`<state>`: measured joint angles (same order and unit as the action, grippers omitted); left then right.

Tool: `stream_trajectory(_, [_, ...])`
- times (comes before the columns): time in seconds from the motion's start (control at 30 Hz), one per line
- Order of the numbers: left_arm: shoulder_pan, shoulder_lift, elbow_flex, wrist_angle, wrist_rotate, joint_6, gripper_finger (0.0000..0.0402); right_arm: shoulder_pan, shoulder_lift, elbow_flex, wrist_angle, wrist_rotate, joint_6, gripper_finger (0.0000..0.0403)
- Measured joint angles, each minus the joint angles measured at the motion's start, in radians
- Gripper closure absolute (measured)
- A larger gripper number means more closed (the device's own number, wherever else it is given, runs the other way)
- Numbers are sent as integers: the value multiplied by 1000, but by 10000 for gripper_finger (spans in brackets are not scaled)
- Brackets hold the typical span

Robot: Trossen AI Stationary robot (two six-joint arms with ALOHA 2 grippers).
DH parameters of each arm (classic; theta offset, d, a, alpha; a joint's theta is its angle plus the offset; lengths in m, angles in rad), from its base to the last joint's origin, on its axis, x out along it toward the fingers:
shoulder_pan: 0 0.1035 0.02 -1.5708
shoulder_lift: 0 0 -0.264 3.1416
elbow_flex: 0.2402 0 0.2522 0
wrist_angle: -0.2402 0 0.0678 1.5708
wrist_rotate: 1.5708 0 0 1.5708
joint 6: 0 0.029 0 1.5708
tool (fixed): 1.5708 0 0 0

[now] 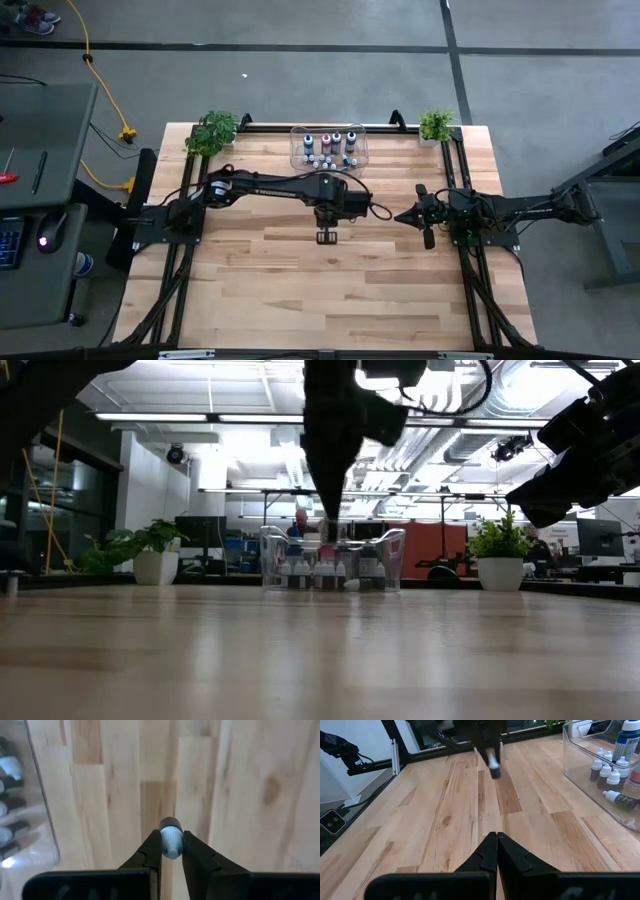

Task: Pick & Place food coloring
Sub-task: Put the small purple food coloring bottle into the transparent bin

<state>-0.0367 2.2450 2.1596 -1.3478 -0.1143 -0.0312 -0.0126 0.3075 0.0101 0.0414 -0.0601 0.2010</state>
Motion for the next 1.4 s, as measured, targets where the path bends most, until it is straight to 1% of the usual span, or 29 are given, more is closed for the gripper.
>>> stream_trajectory(0.13, [-13, -14, 63, -93, -1, -28, 363, 0, 0, 0, 0, 0, 0, 402])
stream_trajectory(0.37, [-17, -79, 67, -184, -10, -215, 363, 0, 0, 0, 0, 0, 0, 402])
stream_trajectory(0.43, [-16, -98, 67, -207, -26, -246, 363, 0, 0, 0, 0, 0, 0, 402])
stream_trajectory(0.57, [-16, -127, 67, -223, -83, -313, 363, 0, 0, 0, 0, 0, 0, 402])
stream_trajectory(0.77, [-15, -151, 67, -221, -88, -333, 363, 0, 0, 0, 0, 0, 0, 402])
stream_trajectory(0.9, [-9, -151, 67, -203, -88, -327, 363, 0, 0, 0, 0, 0, 0, 402])
stream_trajectory(1.0, [-9, -151, 67, -167, -92, -290, 363, 0, 0, 0, 0, 0, 0, 402])
stream_trajectory(1.23, [12, -181, 65, -125, -106, -131, 363, 0, 0, 0, 0, 0, 0, 402])
stream_trajectory(1.4, [71, -203, 66, -95, -115, -24, 363, 0, 0, 0, 0, 0, 0, 402])
